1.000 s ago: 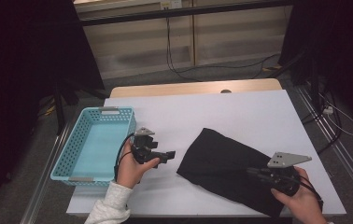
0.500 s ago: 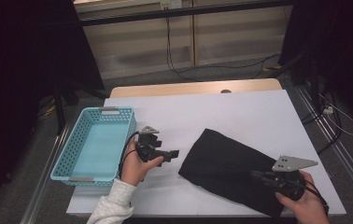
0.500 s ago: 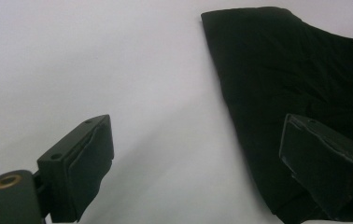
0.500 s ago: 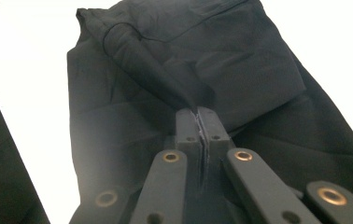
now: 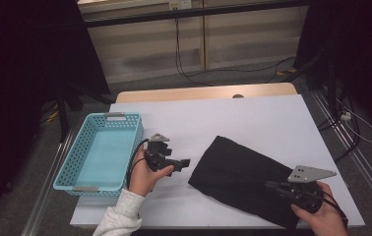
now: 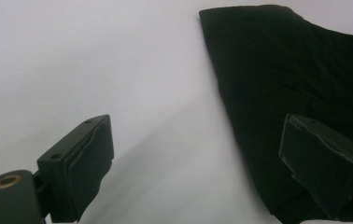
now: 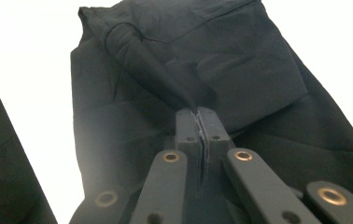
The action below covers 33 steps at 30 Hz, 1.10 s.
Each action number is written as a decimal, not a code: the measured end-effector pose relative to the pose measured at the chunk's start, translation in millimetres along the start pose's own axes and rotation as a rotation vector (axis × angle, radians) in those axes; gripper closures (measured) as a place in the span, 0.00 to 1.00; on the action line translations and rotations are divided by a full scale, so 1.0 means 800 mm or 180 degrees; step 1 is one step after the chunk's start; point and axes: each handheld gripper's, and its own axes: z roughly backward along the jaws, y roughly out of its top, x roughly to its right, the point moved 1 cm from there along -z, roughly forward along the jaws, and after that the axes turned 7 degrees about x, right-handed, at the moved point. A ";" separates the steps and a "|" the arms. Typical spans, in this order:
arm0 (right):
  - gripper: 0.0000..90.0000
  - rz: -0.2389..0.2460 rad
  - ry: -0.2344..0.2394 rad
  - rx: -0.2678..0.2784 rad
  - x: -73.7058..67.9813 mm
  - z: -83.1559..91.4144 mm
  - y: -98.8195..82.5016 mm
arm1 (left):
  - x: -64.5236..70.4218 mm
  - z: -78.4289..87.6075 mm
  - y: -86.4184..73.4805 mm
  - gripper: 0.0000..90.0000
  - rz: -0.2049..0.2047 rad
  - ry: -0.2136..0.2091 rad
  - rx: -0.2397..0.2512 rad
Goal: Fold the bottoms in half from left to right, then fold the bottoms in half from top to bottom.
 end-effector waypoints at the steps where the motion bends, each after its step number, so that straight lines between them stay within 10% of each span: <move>1: 0.99 0.0004 0.0003 0.0001 0.000 0.000 0.000 | 0.000 0.000 0.000 0.11 0.0004 0.0004 0.0007; 33: 0.99 0.0001 0.0001 -0.0002 -0.002 0.005 -0.002 | 0.002 -0.002 0.002 0.11 -0.0017 -0.0018 -0.0004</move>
